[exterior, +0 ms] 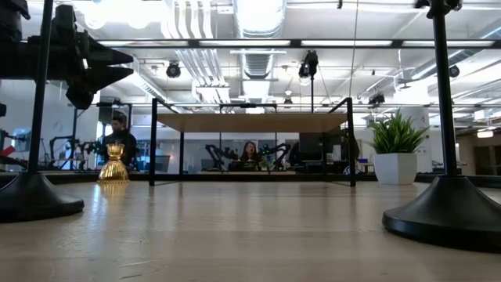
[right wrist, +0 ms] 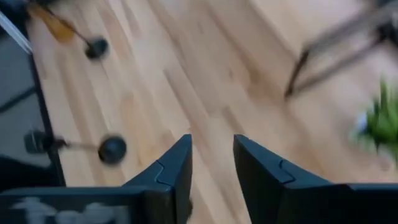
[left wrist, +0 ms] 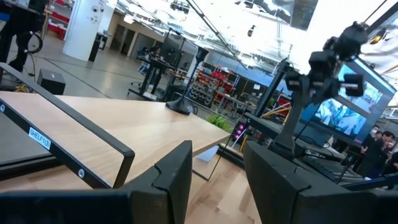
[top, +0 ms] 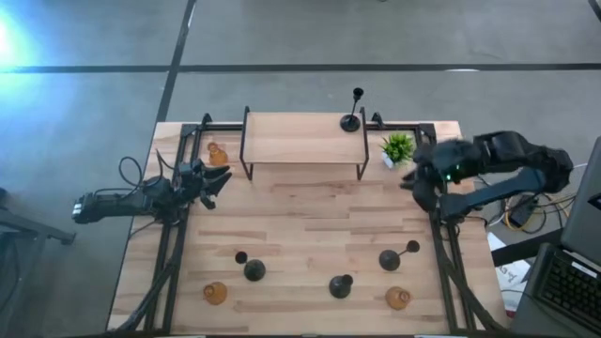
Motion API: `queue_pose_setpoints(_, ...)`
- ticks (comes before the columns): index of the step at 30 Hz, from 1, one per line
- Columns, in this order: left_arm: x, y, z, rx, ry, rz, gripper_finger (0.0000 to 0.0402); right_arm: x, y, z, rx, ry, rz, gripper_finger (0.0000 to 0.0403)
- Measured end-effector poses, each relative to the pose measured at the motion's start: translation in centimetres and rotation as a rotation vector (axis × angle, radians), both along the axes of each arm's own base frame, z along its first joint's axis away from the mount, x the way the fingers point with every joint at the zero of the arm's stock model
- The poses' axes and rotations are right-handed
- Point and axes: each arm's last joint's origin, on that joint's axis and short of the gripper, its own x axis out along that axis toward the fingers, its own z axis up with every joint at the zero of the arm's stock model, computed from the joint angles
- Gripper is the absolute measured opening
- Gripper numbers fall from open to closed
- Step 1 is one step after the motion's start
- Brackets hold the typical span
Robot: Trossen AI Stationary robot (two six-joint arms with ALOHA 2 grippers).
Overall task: Pick & Place candle stick holders
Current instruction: Put the black candle holder on the shelf
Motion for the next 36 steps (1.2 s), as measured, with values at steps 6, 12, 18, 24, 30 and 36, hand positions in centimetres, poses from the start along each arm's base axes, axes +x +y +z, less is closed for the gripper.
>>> queue_pose_setpoints(6,0.0,0.0,0.0,0.000,0.001,0.000,0.0149,-1.2,1.8,-0.4,0.088,0.061,-0.026,0.0069)
queue_pose_setpoints(12,0.0,0.0,0.0,0.001,0.001,0.000,0.0149,-2.0,2.8,-0.2,0.069,0.017,-0.016,0.0042)
queue_pose_setpoints(18,0.0,0.0,0.0,0.001,0.002,0.000,0.0149,-2.5,4.0,-0.4,-0.011,0.010,0.103,0.0017)
queue_pose_setpoints(24,0.0,0.0,0.0,0.001,0.004,0.000,0.0149,-3.6,4.3,-0.7,-0.082,0.013,0.260,0.0008)
queue_pose_setpoints(30,0.0,0.0,0.0,0.001,0.005,0.000,0.0149,-5.9,3.3,-1.4,-0.106,-0.037,0.389,0.0008)
queue_pose_setpoints(36,0.0,0.0,0.0,0.001,0.005,0.000,0.0149,-7.6,2.2,-3.3,-0.088,-0.103,0.501,0.0008)
